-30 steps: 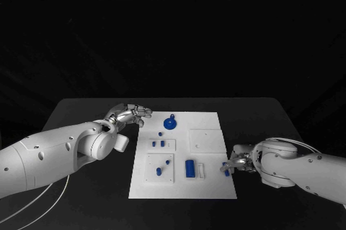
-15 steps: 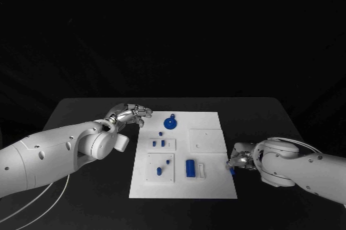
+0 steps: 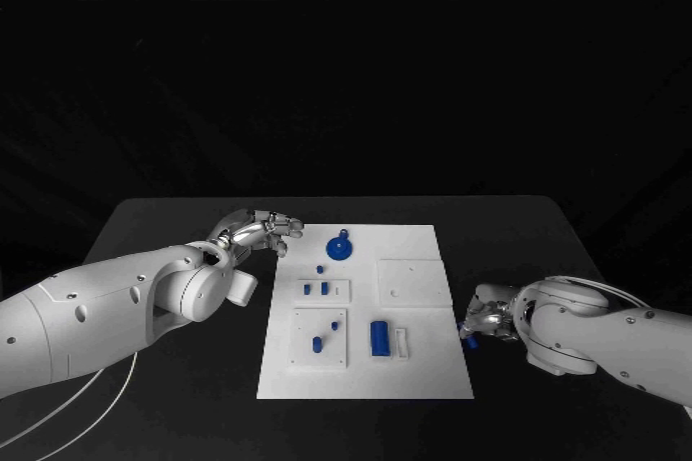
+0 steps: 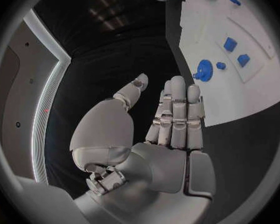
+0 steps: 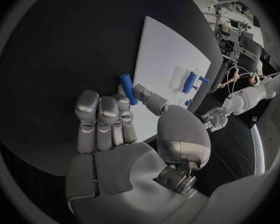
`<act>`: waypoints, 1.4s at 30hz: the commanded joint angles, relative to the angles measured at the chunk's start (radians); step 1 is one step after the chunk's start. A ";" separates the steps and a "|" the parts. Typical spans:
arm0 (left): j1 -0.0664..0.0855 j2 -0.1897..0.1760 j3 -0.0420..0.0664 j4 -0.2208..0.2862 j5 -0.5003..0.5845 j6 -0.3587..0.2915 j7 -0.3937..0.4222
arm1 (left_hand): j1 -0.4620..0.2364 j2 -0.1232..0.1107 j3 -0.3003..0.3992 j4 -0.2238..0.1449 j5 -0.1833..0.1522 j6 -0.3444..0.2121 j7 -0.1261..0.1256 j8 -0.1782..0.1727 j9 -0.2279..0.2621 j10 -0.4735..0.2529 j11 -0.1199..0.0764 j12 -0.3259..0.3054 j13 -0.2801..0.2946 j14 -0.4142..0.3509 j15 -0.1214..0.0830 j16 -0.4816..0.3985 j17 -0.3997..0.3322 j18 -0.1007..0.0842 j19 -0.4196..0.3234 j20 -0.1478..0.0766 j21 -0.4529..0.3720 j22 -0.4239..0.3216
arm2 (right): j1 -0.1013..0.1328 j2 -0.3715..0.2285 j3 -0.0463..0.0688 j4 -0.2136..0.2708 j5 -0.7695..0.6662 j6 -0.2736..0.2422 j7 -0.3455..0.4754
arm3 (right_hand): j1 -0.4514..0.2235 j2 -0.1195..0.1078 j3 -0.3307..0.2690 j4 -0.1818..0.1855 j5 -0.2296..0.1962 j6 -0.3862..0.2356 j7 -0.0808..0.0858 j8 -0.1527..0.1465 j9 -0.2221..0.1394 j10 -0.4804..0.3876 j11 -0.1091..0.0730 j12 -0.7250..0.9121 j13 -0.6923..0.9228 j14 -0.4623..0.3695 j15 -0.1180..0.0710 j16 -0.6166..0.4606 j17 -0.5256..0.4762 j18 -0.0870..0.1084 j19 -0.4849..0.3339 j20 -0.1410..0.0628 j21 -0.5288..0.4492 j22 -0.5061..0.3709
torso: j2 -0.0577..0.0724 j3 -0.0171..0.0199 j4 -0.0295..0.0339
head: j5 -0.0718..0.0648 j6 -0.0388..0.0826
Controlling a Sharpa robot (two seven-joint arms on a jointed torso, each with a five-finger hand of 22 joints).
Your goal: Assemble the parts on the task board
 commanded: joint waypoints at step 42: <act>0.001 0.001 0.000 0.011 0.005 0.020 0.002 | -0.009 0.003 -0.003 0.009 -0.005 -0.011 0.002 0.006 -0.003 -0.001 0.005 -0.001 0.001 0.006 0.002 -0.005 0.004 0.027 0.000 -0.004 -0.005 0.002 | -0.010 0.180 -0.002 0.008 0.297 -0.076 0.029 | -0.062 0.041 -0.036 0.018 -0.017 0.027 -0.009 0.013 0.007 0.017 -0.008 -0.007 0.003 0.002 -0.008 0.012 0.006 0.098 0.004 0.011 0.011 0.010 | 0.000 -0.0005 0.0012 | 0.012 -0.010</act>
